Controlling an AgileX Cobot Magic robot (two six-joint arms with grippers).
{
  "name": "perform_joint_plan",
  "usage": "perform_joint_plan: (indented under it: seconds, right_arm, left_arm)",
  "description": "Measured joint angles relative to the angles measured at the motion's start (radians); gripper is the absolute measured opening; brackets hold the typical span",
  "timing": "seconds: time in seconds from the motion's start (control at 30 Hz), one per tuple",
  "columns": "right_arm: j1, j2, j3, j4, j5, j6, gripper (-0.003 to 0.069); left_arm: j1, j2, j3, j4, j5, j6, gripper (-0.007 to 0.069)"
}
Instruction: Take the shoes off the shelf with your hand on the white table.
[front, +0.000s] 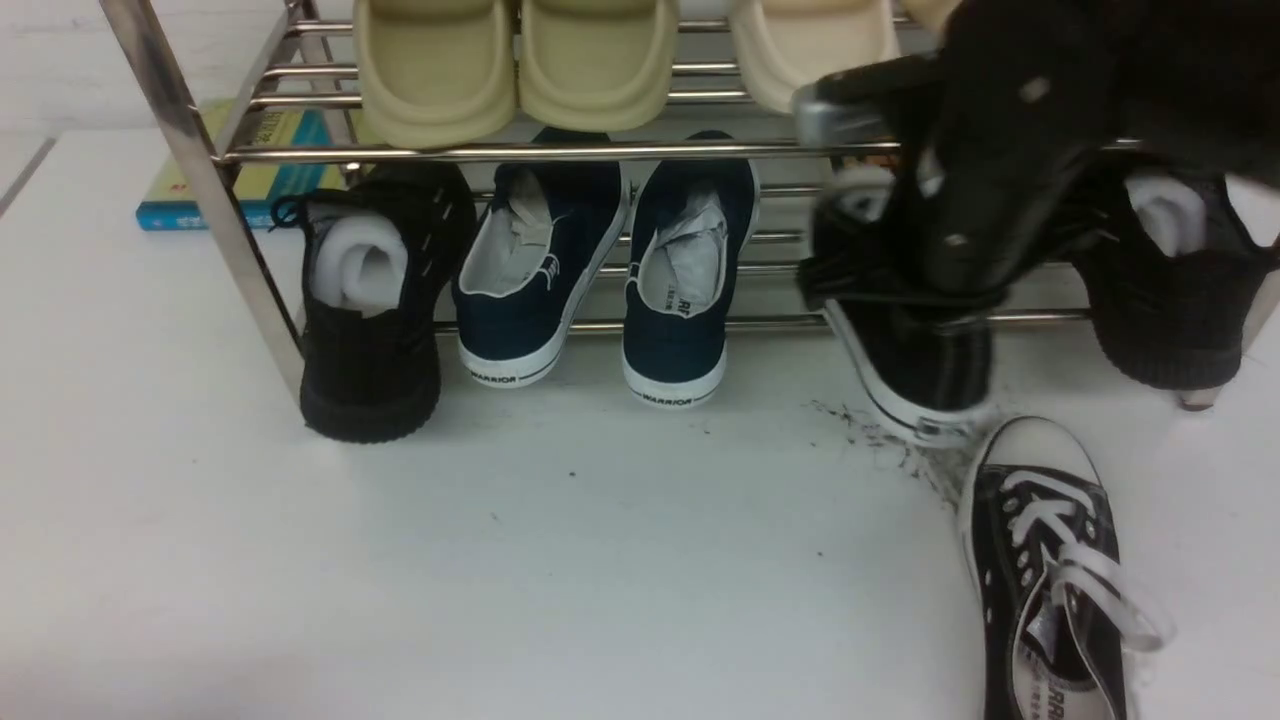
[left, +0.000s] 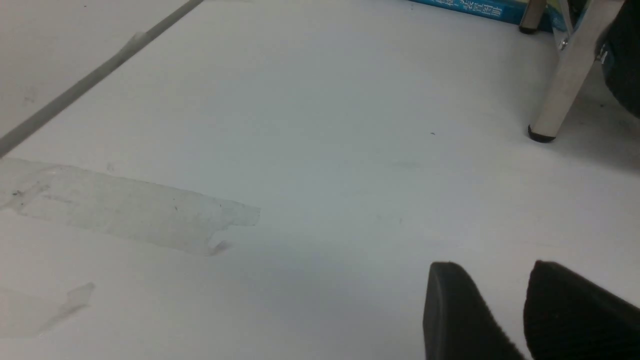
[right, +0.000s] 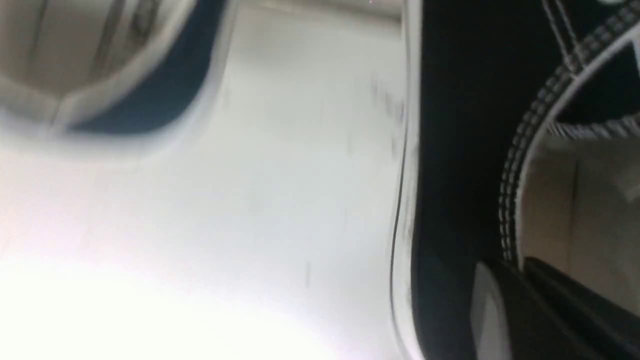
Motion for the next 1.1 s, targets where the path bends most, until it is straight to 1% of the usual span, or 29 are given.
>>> perform_joint_plan:
  seconds: [0.07,0.17,0.23,0.27,0.3,0.33,0.37,0.4,0.43,0.53,0.63,0.73,1.03,1.1]
  right_arm:
    - [0.008,-0.053,0.011,0.032,0.037,-0.009,0.0006]
    - [0.041,-0.13,0.057,0.04,0.056,0.005,0.0006]
    - [0.115,-0.209,0.156,0.039,0.056,0.092,0.0006]
    - [0.122,-0.209,0.164,0.039,0.056,0.1,0.0006]
    - [0.182,-0.249,0.239,0.036,0.052,0.172,0.0006]
    - [0.189,-0.252,0.247,0.036,0.052,0.18,0.0006]
    - [0.216,-0.261,0.279,0.032,0.039,0.208,0.0006]
    - [0.264,-0.265,0.337,0.022,-0.006,0.251,0.0006]
    - [0.289,-0.262,0.368,0.012,-0.046,0.272,0.0007]
    - [0.333,-0.238,0.424,-0.007,-0.129,0.294,0.0007]
    - [0.35,-0.204,0.437,-0.014,-0.164,0.284,0.0009]
    - [0.355,-0.162,0.437,-0.019,-0.183,0.245,0.001]
    - [0.357,-0.146,0.437,-0.034,-0.253,0.261,0.001]
    - [0.357,-0.145,0.437,-0.029,-0.237,0.247,0.0012]
  left_arm:
    - [0.0,0.0,0.0,0.0,0.0,0.0,0.0242]
    - [0.0,0.0,0.0,0.0,0.0,0.0,0.0242]
    - [0.0,0.0,0.0,0.0,0.0,0.0,0.0242]
    - [0.0,0.0,0.0,0.001,0.0,0.0,0.0242]
    - [0.0,0.0,0.0,0.001,0.0,0.0,0.0242]
    - [0.0,0.0,0.0,0.001,0.0,0.0,0.0242]
    - [0.0,0.0,0.0,0.001,0.0,0.0,0.0242]
    - [0.0,0.0,0.0,0.001,0.0,0.0,0.0242]
    - [0.0,0.0,0.0,0.001,0.0,0.0,0.0242]
    - [0.0,0.0,0.0,0.001,0.0,0.0,0.0242]
    - [0.0,0.0,0.0,0.001,0.0,0.0,0.0242]
    - [0.0,0.0,0.0,0.001,0.0,0.0,0.0242]
    - [0.0,0.0,0.0,0.001,0.0,0.0,0.0242]
    - [0.0,0.0,0.0,0.001,0.0,0.0,0.0242]
